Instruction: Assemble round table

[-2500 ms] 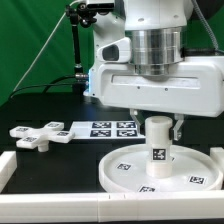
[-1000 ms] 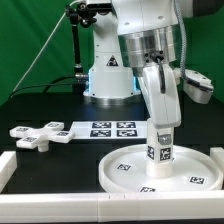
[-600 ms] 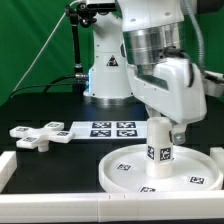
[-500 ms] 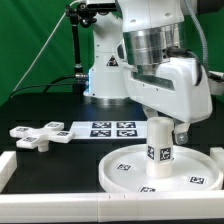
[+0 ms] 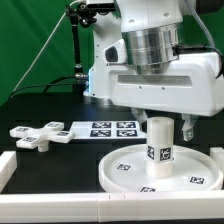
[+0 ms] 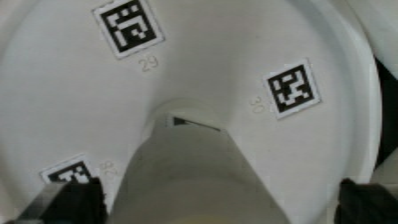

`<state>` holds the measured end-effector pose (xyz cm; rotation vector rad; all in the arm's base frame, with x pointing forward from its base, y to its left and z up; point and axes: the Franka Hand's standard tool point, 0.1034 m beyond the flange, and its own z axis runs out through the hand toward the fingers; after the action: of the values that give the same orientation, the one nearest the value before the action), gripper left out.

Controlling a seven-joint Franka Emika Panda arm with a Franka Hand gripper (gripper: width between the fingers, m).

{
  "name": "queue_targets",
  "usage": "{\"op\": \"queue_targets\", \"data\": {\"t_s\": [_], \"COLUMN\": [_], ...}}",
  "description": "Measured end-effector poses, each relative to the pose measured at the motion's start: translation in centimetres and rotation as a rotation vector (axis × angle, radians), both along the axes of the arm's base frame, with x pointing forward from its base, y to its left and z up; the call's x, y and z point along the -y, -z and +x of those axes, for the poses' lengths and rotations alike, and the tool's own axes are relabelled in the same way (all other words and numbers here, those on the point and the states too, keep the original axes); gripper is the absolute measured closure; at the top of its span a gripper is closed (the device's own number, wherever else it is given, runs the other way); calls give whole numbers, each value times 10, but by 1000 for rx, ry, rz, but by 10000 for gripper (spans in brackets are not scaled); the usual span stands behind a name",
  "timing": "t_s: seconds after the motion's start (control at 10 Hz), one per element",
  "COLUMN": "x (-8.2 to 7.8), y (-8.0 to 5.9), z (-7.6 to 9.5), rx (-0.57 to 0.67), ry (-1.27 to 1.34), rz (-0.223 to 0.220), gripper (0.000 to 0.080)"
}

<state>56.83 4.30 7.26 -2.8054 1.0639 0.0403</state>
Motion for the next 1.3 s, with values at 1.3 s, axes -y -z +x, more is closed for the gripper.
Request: {"op": "queue_targets", "data": {"t_s": [1.3], "x": [2], "y": [-2], "z": [4], "rx": [127], "ry": [-1202], "rz": [-117], "gripper": [150]}}
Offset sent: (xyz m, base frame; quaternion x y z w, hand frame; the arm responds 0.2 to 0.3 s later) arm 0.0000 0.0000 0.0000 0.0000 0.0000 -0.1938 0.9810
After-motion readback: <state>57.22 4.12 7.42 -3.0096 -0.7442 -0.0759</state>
